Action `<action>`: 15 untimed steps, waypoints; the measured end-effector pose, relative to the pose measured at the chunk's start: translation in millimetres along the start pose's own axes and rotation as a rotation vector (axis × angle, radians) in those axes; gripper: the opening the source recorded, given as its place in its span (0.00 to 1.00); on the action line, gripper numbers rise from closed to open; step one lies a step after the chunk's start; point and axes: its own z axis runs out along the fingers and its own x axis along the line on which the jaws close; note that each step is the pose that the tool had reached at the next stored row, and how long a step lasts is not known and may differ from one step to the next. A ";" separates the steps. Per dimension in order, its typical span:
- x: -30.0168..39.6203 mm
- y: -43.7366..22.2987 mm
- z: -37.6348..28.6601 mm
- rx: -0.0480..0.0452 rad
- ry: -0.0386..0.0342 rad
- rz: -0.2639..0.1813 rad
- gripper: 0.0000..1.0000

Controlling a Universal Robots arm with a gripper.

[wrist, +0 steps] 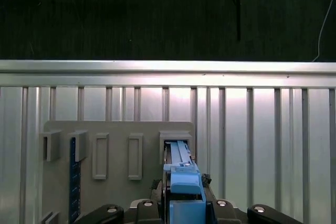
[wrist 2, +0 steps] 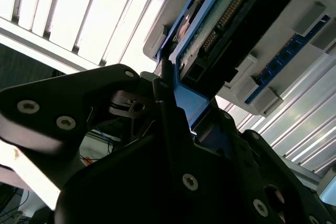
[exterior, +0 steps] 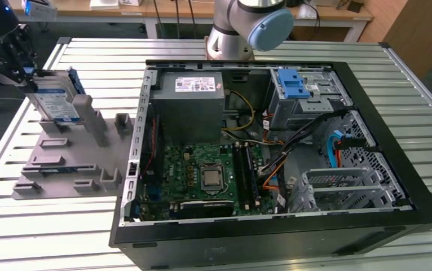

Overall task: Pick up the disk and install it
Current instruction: 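Pick up the disk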

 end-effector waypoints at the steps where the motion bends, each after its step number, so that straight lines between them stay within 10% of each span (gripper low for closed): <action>1: 0.0 0.0 -0.9 -0.0001 0.0001 0.000 0.36; 15: -0.1 0.2 -9.2 -0.0004 0.0002 0.000 0.36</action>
